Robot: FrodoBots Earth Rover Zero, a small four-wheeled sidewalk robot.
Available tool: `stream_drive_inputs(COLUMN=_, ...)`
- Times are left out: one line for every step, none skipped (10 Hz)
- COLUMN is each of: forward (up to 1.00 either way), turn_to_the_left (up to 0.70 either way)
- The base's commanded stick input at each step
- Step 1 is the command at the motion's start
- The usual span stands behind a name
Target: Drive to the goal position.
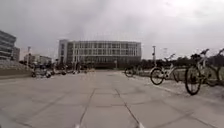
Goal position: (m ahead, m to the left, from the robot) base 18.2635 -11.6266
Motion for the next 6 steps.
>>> stream_drive_inputs(forward=0.85, turn_to_the_left=0.00)
stream_drive_inputs(forward=0.85, turn_to_the_left=0.00)
stream_drive_inputs(forward=0.85, turn_to_the_left=0.00)
stream_drive_inputs(forward=0.85, turn_to_the_left=0.00)
stream_drive_inputs(forward=0.85, turn_to_the_left=0.00)
stream_drive_inputs(forward=0.85, turn_to_the_left=0.00)
